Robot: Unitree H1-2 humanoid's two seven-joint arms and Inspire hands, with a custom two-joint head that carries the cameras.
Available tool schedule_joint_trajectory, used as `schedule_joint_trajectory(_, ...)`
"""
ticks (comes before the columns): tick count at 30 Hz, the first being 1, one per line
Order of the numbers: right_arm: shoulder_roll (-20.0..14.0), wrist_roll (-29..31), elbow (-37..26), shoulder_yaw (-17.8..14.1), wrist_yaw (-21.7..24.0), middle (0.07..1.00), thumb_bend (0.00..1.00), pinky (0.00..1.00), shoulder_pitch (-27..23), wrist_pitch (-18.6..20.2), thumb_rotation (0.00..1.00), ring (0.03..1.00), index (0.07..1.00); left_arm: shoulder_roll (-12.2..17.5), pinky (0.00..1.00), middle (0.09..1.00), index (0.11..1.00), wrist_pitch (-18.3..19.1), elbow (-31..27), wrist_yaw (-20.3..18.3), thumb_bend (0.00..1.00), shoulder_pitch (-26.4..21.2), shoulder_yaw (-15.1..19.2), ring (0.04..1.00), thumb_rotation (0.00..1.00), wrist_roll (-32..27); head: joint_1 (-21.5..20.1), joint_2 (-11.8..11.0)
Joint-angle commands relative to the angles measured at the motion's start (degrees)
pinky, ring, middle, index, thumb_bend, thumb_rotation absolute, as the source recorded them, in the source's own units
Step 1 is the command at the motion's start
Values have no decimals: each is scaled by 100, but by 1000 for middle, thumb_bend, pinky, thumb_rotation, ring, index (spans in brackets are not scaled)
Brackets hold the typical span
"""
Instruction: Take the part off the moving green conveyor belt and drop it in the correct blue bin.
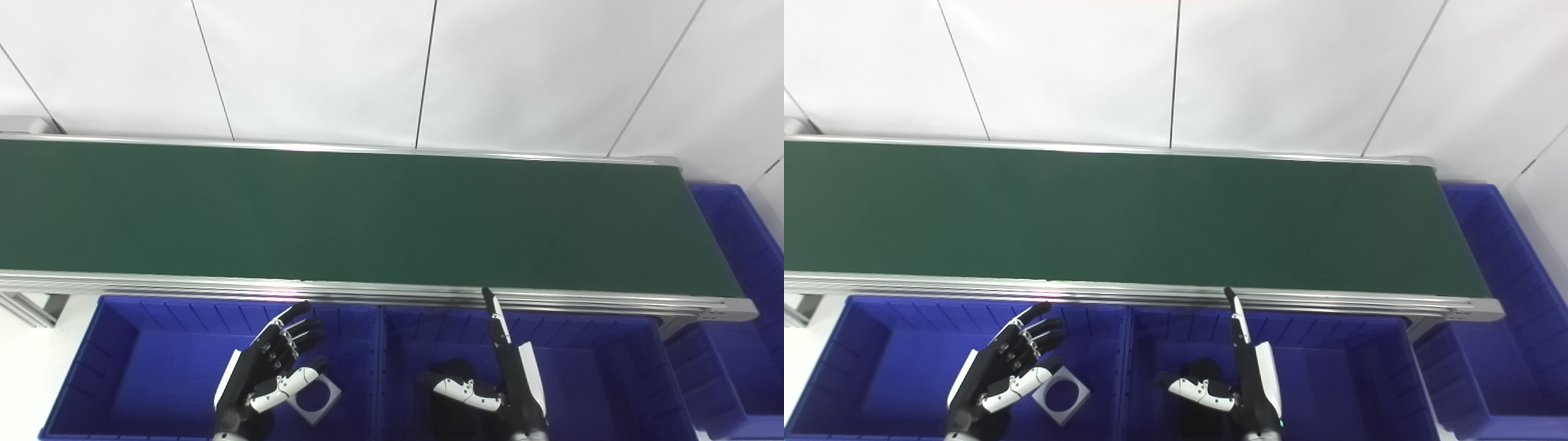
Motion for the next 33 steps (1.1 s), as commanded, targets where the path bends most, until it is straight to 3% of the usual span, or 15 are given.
schedule_joint_trajectory(1,73,147,-11,-13,-125,960,775,850,-43,-621,206,931,960,15,803,737,819,-100,-146,-63,604,-87,-14,714,0,-16,-1,-4)
schedule_joint_trajectory(6,86,335,217,32,-202,874,715,711,-80,-1026,193,827,878,26,797,738,817,-130,-94,-84,595,-106,1,715,0,-45,16,-101)
schedule_joint_trajectory(11,17,575,459,175,-173,838,712,700,-137,-1037,182,791,870,11,801,738,815,-210,68,-107,598,-147,13,719,0,-44,48,-344)
schedule_joint_trajectory(17,-54,994,898,286,-25,819,701,676,-253,-1040,196,758,860,19,738,730,804,-466,429,-164,627,-249,41,704,0,-36,54,-665)
schedule_joint_trajectory(23,-170,1102,1096,369,77,828,682,667,-383,-1041,163,766,850,49,773,748,823,-657,610,-216,531,-381,93,724,0,-13,-8,-629)
schedule_joint_trajectory(33,-120,1058,1042,310,23,814,698,656,-350,-1035,117,762,833,-14,765,754,825,-593,512,-153,585,-457,143,721,0,-45,1,-491)
